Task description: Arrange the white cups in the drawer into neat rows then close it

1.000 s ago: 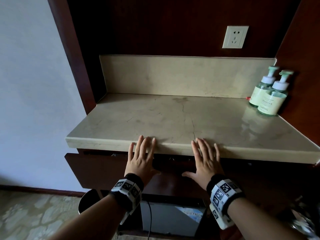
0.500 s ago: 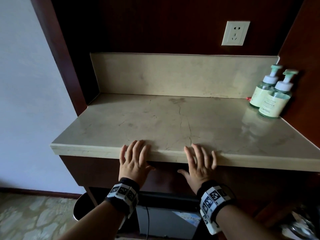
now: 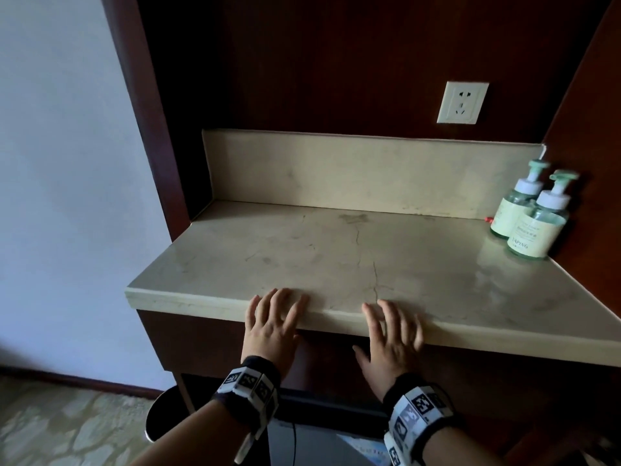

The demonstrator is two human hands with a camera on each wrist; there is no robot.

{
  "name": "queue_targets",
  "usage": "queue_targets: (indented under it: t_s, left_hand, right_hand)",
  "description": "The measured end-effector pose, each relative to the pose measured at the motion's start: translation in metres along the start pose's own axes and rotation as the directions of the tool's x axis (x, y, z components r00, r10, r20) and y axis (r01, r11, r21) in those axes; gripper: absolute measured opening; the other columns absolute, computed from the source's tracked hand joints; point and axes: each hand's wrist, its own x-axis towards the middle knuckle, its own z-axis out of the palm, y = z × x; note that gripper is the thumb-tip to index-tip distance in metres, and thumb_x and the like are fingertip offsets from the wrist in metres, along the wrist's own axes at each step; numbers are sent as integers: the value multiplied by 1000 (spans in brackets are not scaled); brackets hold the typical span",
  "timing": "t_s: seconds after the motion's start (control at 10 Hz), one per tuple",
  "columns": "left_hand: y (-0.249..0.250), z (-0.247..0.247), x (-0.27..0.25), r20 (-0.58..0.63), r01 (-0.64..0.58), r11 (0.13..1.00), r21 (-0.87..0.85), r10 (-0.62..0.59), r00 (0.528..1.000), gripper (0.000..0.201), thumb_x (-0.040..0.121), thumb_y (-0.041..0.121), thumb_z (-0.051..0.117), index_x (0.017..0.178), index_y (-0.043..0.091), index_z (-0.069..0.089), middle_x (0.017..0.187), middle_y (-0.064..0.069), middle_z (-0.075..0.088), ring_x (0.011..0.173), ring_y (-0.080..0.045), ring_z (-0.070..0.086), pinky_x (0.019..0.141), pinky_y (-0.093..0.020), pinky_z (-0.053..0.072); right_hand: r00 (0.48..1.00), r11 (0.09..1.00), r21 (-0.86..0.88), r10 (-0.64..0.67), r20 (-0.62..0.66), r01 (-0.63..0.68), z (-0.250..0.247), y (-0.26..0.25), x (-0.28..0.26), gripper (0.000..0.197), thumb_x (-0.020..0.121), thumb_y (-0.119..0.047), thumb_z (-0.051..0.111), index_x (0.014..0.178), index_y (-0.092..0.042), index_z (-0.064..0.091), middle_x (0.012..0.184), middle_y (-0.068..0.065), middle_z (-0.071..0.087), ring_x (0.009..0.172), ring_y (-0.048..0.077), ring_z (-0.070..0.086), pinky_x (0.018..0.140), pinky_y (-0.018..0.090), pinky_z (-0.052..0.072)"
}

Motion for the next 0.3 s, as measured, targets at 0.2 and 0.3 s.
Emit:
queue_targets:
  t_s: [0.2, 0.3]
  left_hand:
    - [-9, -48, 33, 327, -65, 996, -59, 81, 942, 71, 61, 64, 68, 124, 33, 55, 117, 3, 51, 104, -30, 57, 89, -43, 45]
    - [-14, -83, 81, 517, -23, 992, -126, 85, 852, 65, 79, 67, 56, 131, 30, 48, 131, -2, 50, 119, -26, 50, 100, -37, 42]
  right_hand:
    - [969, 999, -46, 8, 249, 3, -40, 1, 24, 61, 66, -57, 67, 118, -27, 57, 124, 1, 54, 109, 28, 54, 86, 47, 43]
    - [917, 998, -65, 51, 395, -27, -70, 0, 60, 62, 80, -63, 36, 129, -28, 48, 132, -4, 47, 124, 24, 41, 100, 42, 32]
